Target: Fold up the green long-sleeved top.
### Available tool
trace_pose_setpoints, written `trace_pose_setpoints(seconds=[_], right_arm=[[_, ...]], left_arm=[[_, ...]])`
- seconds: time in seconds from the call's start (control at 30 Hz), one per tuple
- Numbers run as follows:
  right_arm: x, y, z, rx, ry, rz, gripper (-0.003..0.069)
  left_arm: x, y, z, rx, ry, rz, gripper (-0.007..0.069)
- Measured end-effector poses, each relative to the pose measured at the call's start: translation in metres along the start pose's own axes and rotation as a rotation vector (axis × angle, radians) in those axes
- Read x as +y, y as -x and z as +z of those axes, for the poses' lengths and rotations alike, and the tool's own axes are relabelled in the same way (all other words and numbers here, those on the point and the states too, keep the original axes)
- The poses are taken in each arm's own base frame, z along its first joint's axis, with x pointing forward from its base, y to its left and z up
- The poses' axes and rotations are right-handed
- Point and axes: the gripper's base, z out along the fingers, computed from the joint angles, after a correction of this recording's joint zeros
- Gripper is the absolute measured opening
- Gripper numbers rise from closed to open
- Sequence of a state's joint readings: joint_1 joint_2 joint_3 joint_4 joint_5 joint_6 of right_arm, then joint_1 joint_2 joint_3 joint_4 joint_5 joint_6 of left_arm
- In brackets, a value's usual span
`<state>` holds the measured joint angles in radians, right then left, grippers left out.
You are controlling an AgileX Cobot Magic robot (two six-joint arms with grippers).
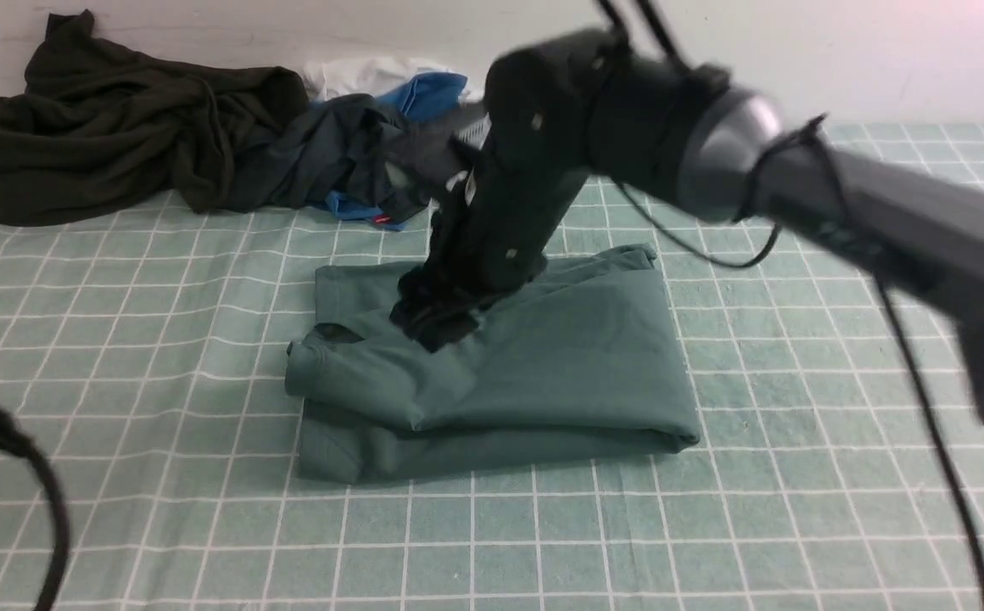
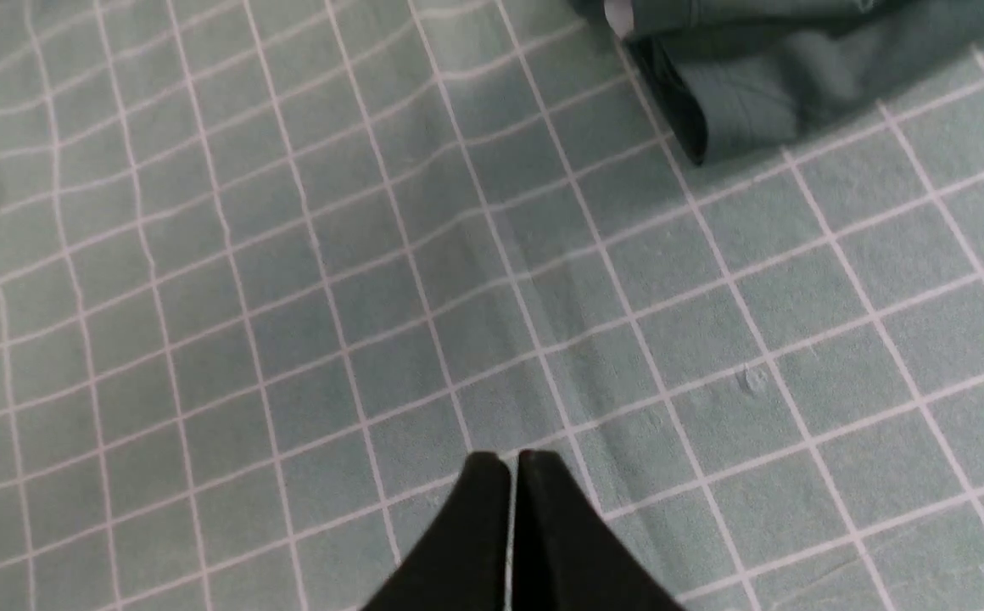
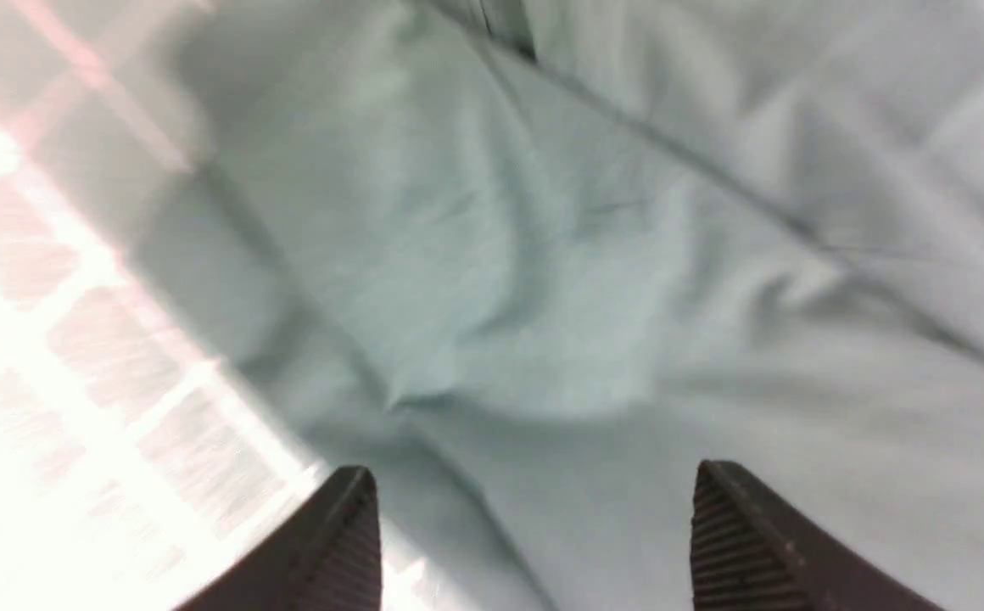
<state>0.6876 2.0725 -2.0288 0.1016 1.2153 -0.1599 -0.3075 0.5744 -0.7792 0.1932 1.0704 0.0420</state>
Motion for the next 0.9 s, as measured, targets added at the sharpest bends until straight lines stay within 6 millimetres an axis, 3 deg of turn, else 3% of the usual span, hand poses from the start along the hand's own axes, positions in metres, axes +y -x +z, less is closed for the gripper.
trace_pose_setpoints(seconds=[0.13,0.2,0.23,0.33,0.37,0.4,0.63,0.67,0.7,0.9], right_arm=[[0.0,-0.018,-0.065,-0.055,-0.015,-0.011,0.0416],[-0.001,-0.029,-0.078,-0.056,-0.019,-0.005,0.0399],[-0.001,-0.044,-0.091,-0.075,-0.028,0.004,0.0379],[0.0,-0.078,-0.116,-0.15,-0.052,0.022,0.0335],[0.0,-0.08,-0.118,-0.156,-0.053,0.022,0.0335],[0.004,-0.094,-0.134,-0.221,-0.067,0.023,0.0314],[0.018,-0.16,-0.176,-0.401,-0.102,0.018,0.0216],[0.019,-0.162,-0.177,-0.407,-0.103,0.018,0.0216],[0.022,-0.176,-0.186,-0.457,-0.112,0.016,0.0192],[0.032,-0.219,-0.22,-0.696,-0.153,0.007,0.0141]], left_arm=[[-0.003,-0.032,-0.009,-0.106,0.01,-0.047,-0.0003],[-0.004,-0.041,-0.01,-0.143,0.012,-0.056,-0.0003],[-0.007,-0.054,-0.009,-0.187,0.014,-0.069,-0.0003],[-0.009,-0.068,-0.008,-0.264,0.02,-0.074,-0.0003],[-0.009,-0.068,-0.008,-0.262,0.019,-0.073,-0.0003],[-0.01,-0.072,-0.009,-0.301,0.022,-0.076,-0.0003],[-0.01,-0.075,-0.011,-0.332,0.025,-0.079,-0.0003],[-0.01,-0.075,-0.011,-0.332,0.025,-0.079,-0.0003],[-0.01,-0.075,-0.011,-0.331,0.025,-0.079,-0.0003],[-0.01,-0.075,-0.011,-0.329,0.025,-0.079,-0.0003]])
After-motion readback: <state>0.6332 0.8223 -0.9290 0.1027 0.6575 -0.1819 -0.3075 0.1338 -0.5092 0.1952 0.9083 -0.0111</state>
